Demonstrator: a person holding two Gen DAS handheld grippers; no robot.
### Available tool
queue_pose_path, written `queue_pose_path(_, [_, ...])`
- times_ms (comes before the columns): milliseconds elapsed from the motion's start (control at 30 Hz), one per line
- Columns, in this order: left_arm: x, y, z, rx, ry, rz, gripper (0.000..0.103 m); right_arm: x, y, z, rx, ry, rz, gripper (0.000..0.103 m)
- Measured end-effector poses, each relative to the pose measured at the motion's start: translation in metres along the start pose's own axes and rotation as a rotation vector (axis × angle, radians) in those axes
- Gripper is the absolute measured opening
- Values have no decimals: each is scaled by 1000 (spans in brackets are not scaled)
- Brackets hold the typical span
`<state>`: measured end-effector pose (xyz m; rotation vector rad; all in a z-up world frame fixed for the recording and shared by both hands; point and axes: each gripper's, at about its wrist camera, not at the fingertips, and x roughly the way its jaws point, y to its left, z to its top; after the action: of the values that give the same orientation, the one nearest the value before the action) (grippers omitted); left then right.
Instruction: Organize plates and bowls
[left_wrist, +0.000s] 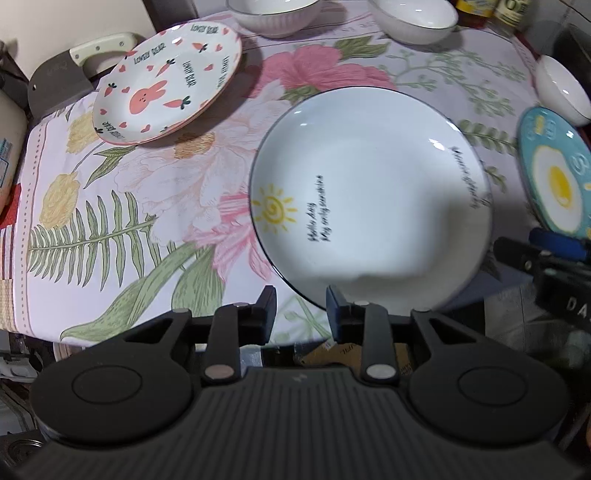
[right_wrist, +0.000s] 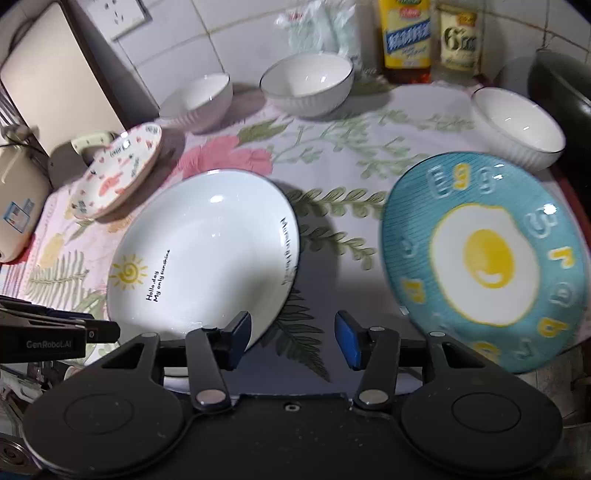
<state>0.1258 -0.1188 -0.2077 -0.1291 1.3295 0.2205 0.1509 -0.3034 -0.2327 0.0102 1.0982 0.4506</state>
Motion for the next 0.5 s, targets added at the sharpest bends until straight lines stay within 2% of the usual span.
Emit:
queue_pose_path(133, [-21, -18, -7, 53, 3, -8, 33, -32, -14, -5, -15, -25, 10, 62])
queue_pose_path(200, [-31, -29, -10, 83, -1, -9, 40, -48, -21, -7, -31, -34, 7, 64])
queue_pose_path(267, [-41, -41, -13, 111, -12, -10, 41, -65, -28, -9, -55, -51, -5, 66])
queue_pose_path(500, [-78, -85, -16, 209, -61, -36, 47, -123, -57, -13, -84, -131, -30, 68])
